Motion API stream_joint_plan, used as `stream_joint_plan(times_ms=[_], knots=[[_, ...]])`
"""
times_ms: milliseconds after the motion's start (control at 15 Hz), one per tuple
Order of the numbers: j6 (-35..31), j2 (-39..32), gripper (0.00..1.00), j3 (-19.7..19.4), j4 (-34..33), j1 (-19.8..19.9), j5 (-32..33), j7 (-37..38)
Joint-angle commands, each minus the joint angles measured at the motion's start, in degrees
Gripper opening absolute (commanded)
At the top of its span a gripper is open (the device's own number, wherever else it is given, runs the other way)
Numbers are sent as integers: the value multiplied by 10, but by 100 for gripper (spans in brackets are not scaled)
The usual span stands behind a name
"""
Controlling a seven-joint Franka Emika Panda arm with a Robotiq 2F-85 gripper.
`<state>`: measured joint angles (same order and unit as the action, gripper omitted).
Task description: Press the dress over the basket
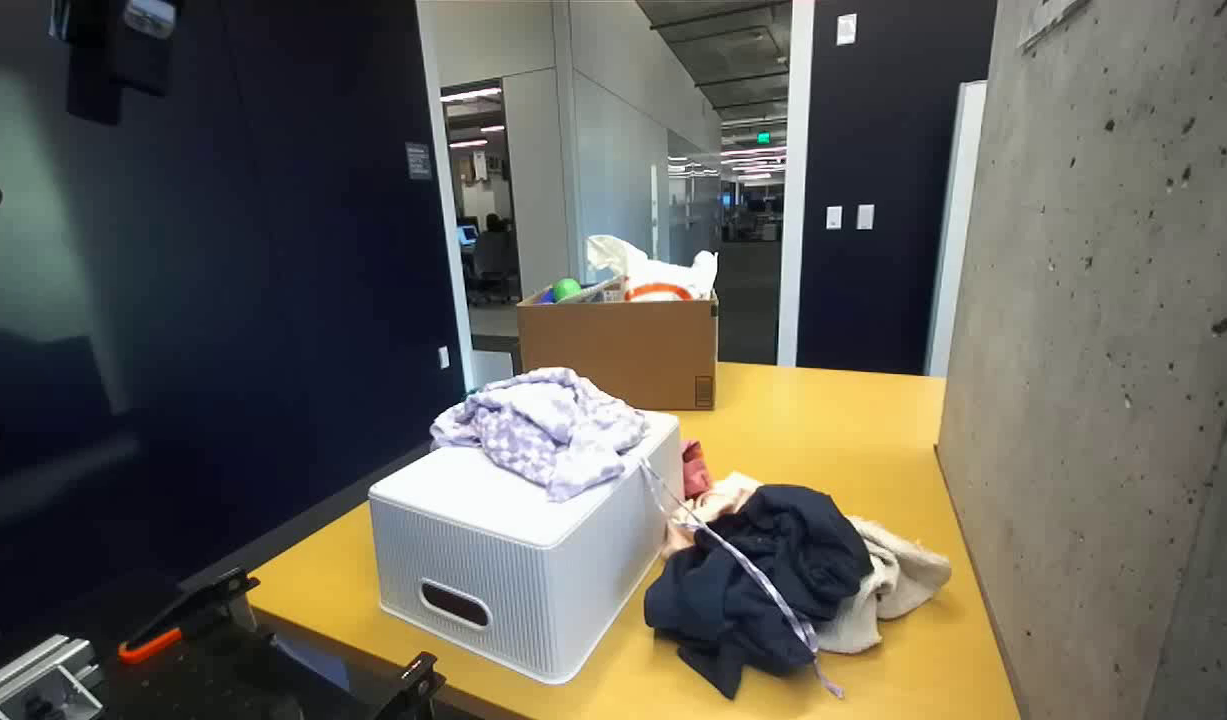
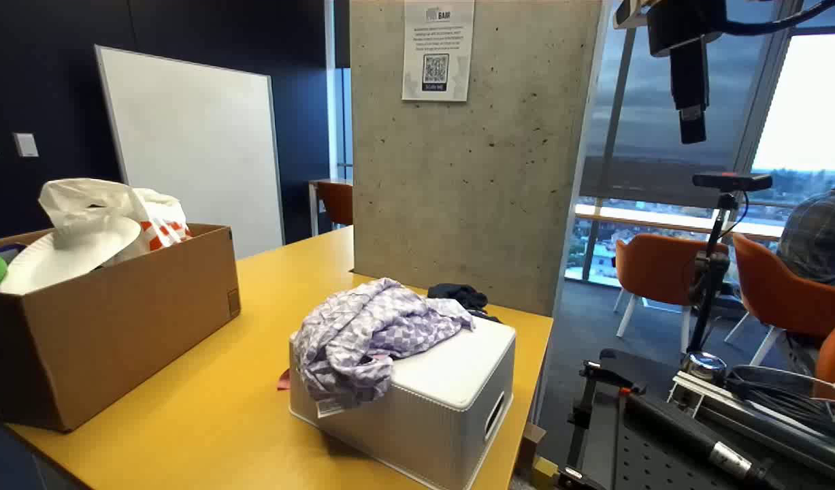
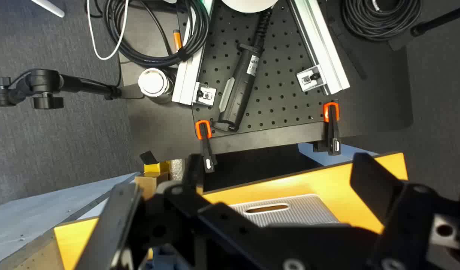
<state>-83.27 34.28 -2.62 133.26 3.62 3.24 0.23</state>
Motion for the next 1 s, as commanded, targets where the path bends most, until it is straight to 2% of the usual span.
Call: stream_joint_plan(times_ms=[0,333,667,933], knots=[[1,0,100,-1,-1,-2,1,1],[1,0,100,-1,-1,-2,1,1],[-114,-118,100,-22,-55,15,-24,38],[-212,-258,100,-24,-134,12,-25,43]])
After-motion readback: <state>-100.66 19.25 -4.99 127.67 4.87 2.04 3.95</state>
